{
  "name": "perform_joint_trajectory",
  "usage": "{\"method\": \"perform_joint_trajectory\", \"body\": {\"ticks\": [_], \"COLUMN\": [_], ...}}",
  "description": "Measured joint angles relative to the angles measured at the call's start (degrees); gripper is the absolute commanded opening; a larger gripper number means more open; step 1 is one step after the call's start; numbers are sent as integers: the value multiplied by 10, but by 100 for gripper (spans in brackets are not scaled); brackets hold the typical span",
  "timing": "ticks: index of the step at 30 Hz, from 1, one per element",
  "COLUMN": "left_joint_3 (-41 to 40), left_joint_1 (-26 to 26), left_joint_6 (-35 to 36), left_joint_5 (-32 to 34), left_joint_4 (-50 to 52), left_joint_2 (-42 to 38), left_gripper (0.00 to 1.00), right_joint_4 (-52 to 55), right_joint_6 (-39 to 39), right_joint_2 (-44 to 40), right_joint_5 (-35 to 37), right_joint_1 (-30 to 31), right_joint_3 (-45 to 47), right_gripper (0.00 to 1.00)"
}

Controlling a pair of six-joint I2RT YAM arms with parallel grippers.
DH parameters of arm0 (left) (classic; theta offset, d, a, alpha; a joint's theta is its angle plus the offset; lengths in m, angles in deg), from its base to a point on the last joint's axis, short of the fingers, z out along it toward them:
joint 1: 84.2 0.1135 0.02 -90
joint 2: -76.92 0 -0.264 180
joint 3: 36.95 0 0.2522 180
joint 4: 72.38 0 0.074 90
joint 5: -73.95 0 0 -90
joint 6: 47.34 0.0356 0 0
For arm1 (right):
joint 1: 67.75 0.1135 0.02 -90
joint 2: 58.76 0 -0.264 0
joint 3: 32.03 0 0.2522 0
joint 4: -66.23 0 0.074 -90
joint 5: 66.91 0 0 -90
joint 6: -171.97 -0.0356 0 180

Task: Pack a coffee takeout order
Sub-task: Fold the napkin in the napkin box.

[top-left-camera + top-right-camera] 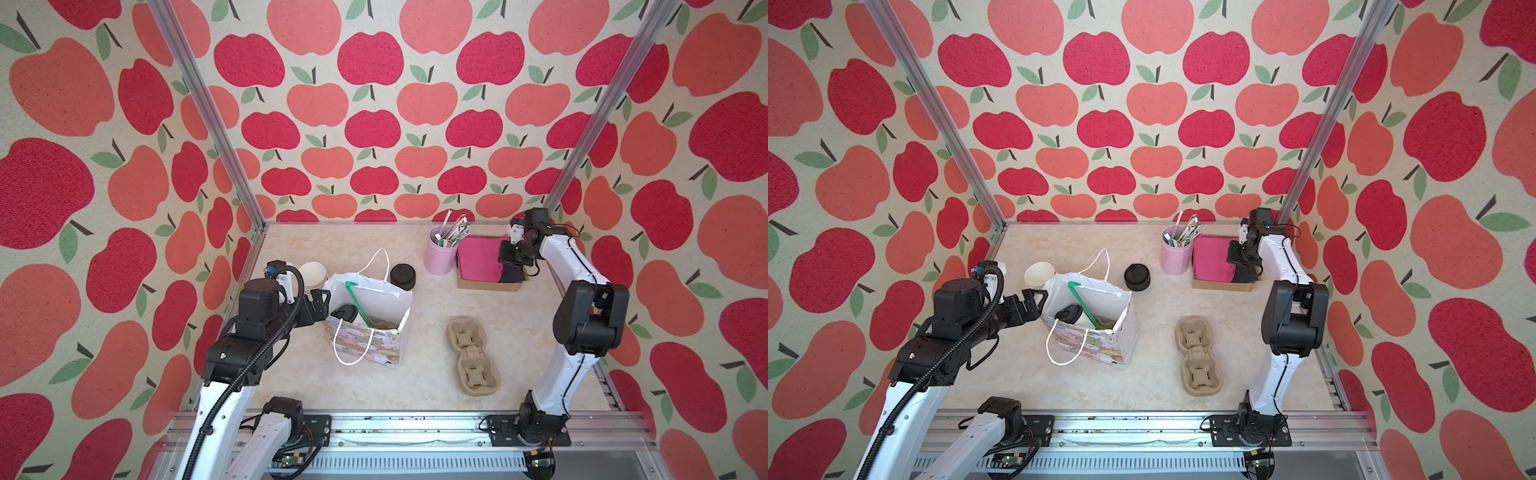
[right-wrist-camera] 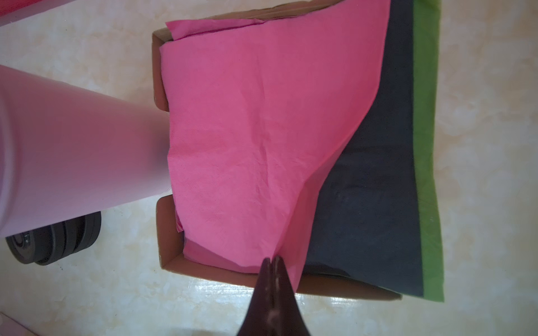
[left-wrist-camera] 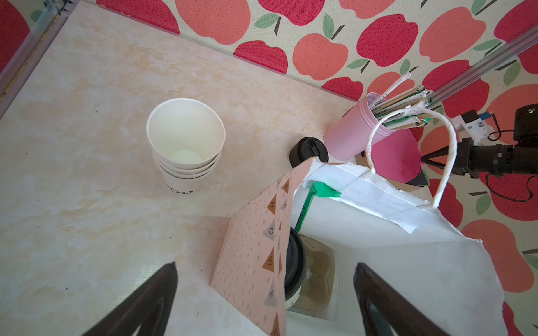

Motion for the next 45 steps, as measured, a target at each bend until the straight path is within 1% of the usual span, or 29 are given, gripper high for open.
{"method": "perform_joint_trajectory", "body": {"ticks": [10, 19, 30, 36, 41, 45], "left_joint_3": [-3, -4, -4, -11, -12, -12], "left_joint_1": [0, 0, 0, 0, 0, 0], "left_joint_6": [0, 0, 0, 0, 0, 0], "left_joint_5": [0, 0, 0, 0, 0, 0], "left_joint_4": [0, 0, 0, 0, 0, 0], "left_joint_2": [0, -9, -11, -11, -11, -11], "left_gripper": [97, 97, 97, 97, 97, 97], "right_joint_4": [8, 6, -19, -32, -35, -37], "right_joint_6": [5, -5, -29, -37, -48, -52], "right_joint_2": [26, 30, 32, 35, 46, 58], "right_joint_5": [7, -22, -63, -77, -89, -101], "right_joint_1": [76, 83, 100, 103, 104, 104], "right_joint_3": [-7, -5, 24, 37, 39, 39], "right_gripper": [0, 0, 1, 5, 15, 21]}}
